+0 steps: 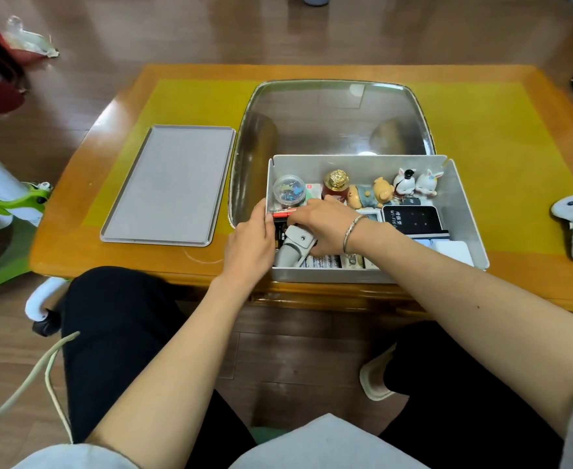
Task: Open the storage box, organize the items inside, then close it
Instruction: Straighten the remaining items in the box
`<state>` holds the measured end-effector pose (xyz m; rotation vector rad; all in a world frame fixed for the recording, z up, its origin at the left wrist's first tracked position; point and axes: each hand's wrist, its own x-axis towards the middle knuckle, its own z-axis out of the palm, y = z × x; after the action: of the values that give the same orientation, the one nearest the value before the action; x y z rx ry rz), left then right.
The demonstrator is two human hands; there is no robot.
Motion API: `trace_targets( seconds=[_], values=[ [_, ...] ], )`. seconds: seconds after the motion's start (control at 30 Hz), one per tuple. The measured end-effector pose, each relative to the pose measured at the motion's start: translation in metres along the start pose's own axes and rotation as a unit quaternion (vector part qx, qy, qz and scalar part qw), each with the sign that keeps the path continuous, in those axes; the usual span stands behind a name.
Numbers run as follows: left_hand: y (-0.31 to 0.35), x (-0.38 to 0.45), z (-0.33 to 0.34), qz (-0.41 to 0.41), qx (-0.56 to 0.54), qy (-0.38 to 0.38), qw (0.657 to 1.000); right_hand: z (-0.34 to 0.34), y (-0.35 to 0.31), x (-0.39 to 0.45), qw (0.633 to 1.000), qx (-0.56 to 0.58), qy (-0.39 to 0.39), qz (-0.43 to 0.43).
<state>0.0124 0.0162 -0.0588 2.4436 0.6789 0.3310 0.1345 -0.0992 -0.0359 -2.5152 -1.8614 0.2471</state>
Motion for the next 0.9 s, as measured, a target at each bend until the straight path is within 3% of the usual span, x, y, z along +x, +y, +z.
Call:
trace_targets(
  seconds=[0.2,0.3,0.43,0.53,0.6,0.7,0.8,0.9],
  values=[
    [0.004,-0.007,0.001,0.003,-0.007,0.068,0.998,-0.005,0.018,-0.027,0.988,0.111,0.085,0.059],
    [0.009,-0.008,-0.004,0.095,0.059,0.118,0.987,-0.01,0.028,-0.043,0.969,0.179,0.135,0.104],
    [0.02,-0.002,-0.008,0.23,0.058,0.029,0.971,-0.012,0.037,-0.06,0.949,0.23,0.171,0.134],
    [0.03,0.003,-0.002,0.279,0.023,-0.035,0.959,-0.014,0.041,-0.068,0.934,0.266,0.185,0.152],
    [0.035,0.006,0.002,0.256,-0.035,-0.08,0.963,-0.014,0.045,-0.074,0.93,0.274,0.177,0.169],
    [0.045,0.014,0.003,0.149,-0.159,-0.158,0.963,-0.012,0.051,-0.084,0.904,0.336,0.181,0.195],
    [0.054,0.019,0.007,0.081,-0.231,-0.156,0.957,-0.01,0.052,-0.092,0.874,0.402,0.195,0.189],
    [0.064,0.019,0.012,0.036,-0.253,-0.152,0.955,-0.008,0.052,-0.099,0.892,0.368,0.202,0.17]
  ],
)
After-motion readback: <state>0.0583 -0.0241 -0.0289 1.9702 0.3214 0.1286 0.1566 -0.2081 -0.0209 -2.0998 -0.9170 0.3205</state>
